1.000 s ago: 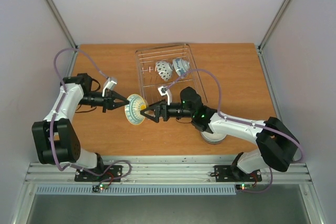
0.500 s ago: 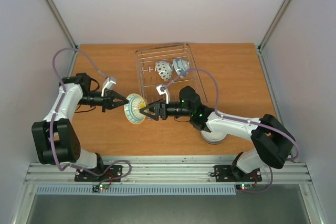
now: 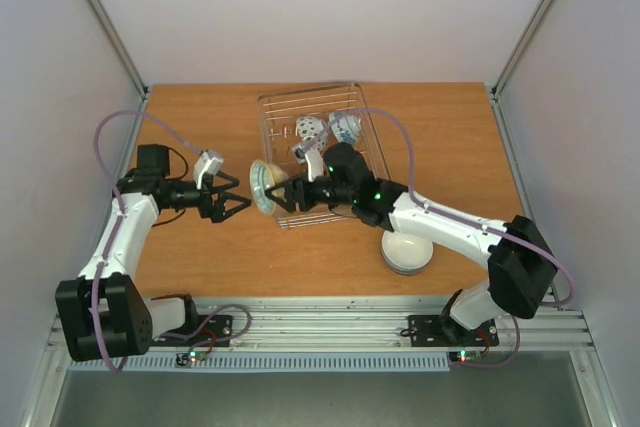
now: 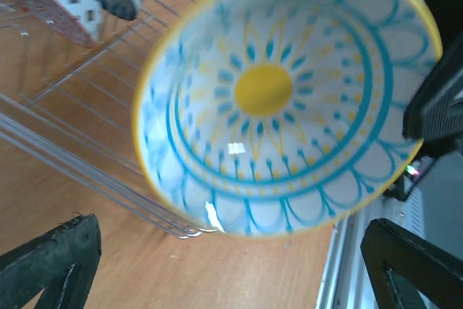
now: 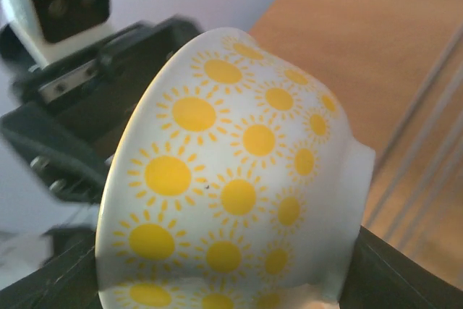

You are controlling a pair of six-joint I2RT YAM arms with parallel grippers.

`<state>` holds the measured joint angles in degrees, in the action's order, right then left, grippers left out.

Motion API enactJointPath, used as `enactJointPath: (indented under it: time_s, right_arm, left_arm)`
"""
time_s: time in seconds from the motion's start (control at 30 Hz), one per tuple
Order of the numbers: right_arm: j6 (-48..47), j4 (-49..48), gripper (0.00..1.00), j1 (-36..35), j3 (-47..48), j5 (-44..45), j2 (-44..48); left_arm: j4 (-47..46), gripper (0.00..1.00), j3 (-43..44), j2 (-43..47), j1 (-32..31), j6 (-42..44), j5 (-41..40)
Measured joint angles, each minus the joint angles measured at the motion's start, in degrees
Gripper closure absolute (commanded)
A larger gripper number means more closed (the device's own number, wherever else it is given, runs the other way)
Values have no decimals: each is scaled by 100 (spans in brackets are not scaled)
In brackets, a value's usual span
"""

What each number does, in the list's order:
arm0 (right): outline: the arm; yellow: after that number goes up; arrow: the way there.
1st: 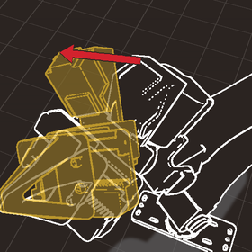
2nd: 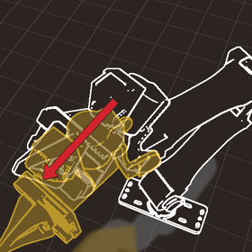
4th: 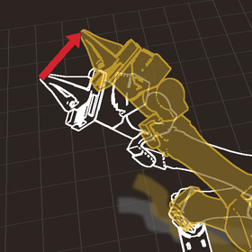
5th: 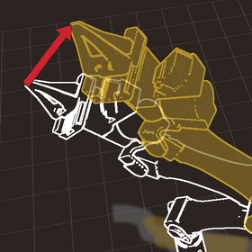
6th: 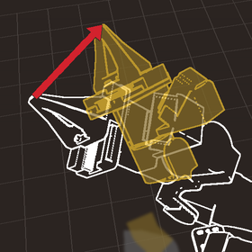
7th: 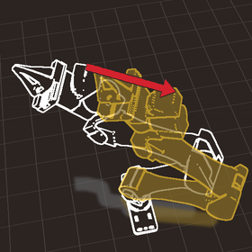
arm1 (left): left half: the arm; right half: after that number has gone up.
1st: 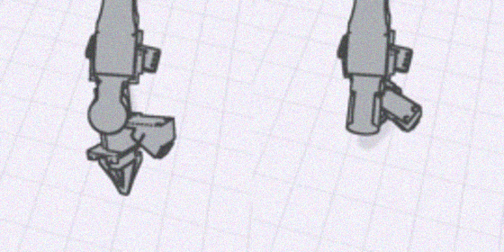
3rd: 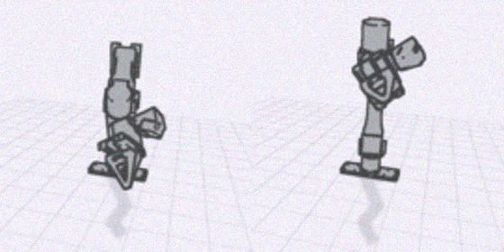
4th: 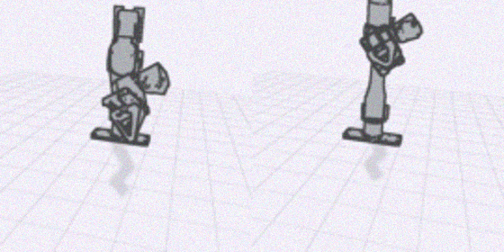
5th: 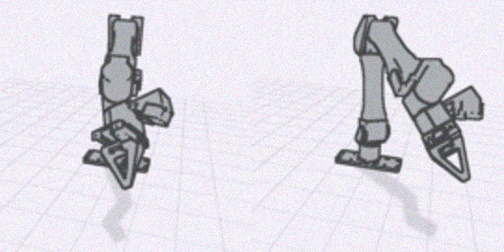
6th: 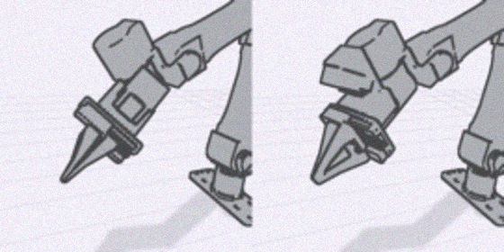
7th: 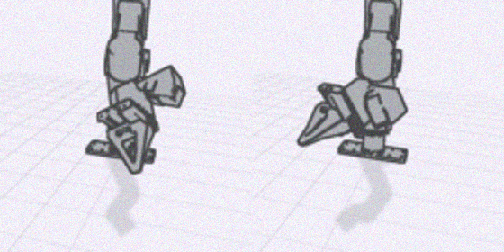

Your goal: Load the bowls into the dish rack

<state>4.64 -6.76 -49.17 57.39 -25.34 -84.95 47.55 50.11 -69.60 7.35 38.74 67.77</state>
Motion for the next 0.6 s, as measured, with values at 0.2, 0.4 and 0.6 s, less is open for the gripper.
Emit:
enactJointPath:
  time_s: [0.2,0.4,0.6]
  right_arm:
    - [-1154,1729,99,72,1784,1762,-754]
    - [-1985,2691,99,96,2979,3215,-1762]
    - [-2656,3084,99,96,3759,4203,-2675]
  left_arm:
    - [-1106,1,-127,13,0,-1080,-518]
    - [-1471,1,-151,13,0,-1451,-678]
    - [-1572,1,-177,13,0,-1519,-682]
